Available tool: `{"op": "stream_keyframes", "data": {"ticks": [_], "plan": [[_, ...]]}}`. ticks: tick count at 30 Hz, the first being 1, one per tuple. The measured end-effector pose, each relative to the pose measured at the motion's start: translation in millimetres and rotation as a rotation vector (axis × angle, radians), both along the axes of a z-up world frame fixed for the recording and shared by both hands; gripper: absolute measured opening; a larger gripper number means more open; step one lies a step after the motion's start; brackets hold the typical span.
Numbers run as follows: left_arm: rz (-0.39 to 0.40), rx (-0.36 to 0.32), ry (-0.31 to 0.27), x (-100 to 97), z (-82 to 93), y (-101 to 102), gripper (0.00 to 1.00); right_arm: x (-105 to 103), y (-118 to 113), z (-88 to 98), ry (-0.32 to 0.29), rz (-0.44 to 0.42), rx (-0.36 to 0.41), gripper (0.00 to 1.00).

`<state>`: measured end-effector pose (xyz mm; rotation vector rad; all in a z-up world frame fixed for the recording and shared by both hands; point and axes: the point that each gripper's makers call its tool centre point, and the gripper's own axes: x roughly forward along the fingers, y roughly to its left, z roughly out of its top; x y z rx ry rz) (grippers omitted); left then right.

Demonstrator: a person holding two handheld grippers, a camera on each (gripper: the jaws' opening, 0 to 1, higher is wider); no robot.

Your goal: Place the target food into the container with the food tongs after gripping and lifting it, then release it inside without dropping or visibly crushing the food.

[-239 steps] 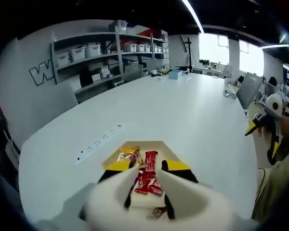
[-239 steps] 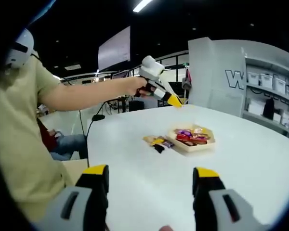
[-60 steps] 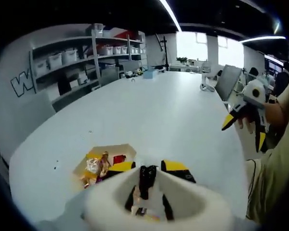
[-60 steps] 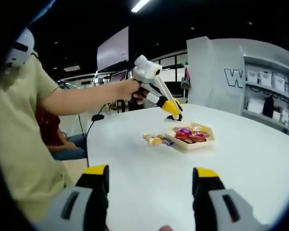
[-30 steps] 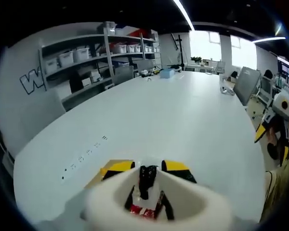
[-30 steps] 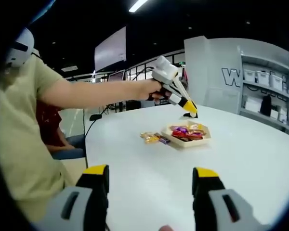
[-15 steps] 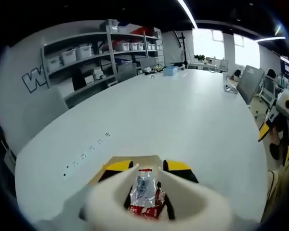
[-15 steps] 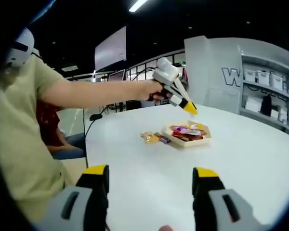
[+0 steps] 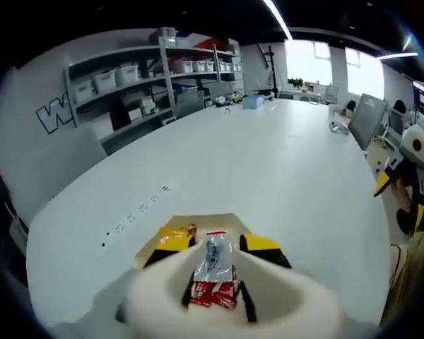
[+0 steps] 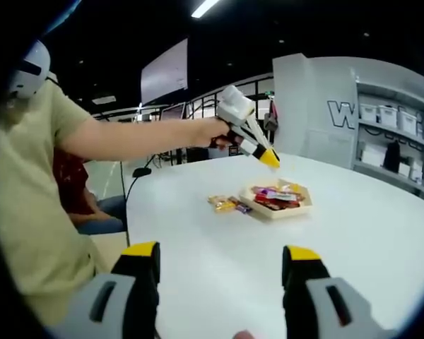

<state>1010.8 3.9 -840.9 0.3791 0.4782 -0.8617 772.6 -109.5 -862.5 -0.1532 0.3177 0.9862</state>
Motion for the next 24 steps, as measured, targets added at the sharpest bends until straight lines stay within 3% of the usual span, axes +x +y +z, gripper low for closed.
{"op": "stream_keyframes", "data": {"ticks": [24], "plan": [[0.001, 0.013, 0.023, -41.4, -16.1, 33, 0.25, 0, 6, -0.4, 0.001, 0.013, -0.003, 0.68]]}}
